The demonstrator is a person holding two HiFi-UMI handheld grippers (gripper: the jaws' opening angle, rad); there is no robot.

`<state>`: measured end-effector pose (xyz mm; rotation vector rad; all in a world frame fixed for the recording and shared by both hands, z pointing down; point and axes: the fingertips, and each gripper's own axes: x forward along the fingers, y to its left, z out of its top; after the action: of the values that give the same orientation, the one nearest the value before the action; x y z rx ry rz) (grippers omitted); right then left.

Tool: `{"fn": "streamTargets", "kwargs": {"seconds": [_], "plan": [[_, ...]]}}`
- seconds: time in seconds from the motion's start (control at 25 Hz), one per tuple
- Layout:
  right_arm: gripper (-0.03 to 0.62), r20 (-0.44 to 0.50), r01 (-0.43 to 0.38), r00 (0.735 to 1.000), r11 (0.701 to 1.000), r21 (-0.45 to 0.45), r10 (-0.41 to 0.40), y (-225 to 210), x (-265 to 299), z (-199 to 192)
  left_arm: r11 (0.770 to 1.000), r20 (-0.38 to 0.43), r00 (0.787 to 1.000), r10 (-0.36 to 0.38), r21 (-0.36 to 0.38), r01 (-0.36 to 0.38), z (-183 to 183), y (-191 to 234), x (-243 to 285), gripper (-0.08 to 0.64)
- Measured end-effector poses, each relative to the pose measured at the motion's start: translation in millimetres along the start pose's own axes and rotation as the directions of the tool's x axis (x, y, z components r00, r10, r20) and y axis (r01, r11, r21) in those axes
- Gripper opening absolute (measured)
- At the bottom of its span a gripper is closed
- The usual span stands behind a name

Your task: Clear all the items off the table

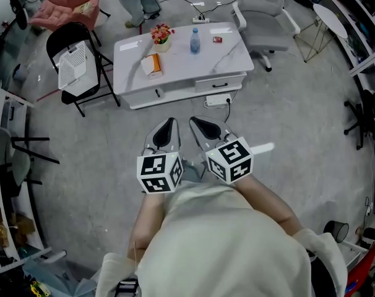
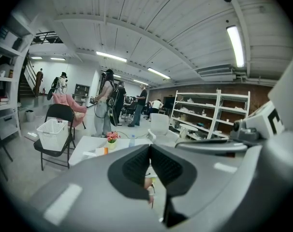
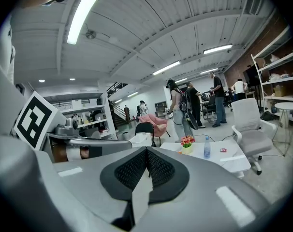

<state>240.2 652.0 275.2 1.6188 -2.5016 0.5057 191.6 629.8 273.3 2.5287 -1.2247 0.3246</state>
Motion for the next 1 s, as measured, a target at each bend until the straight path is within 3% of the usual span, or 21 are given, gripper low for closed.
{"fn": "streamTargets", "kwargs": {"seconds": [0.52, 1.0], "plan": [[-0.006, 0.011, 0.008, 1.0, 1.0, 0.017, -0.009, -10, 91, 39, 1.0, -0.003, 1.0, -0.019, 0.005, 0.019, 44, 75, 52, 0.011], [-0.006, 0.003, 0.003, 1.0, 1.0, 0.002, -0.003, 1, 165, 53, 1.0, -0.009, 1.0, -0.024, -0.001, 0.024, 58, 142, 76, 0.011]]}}
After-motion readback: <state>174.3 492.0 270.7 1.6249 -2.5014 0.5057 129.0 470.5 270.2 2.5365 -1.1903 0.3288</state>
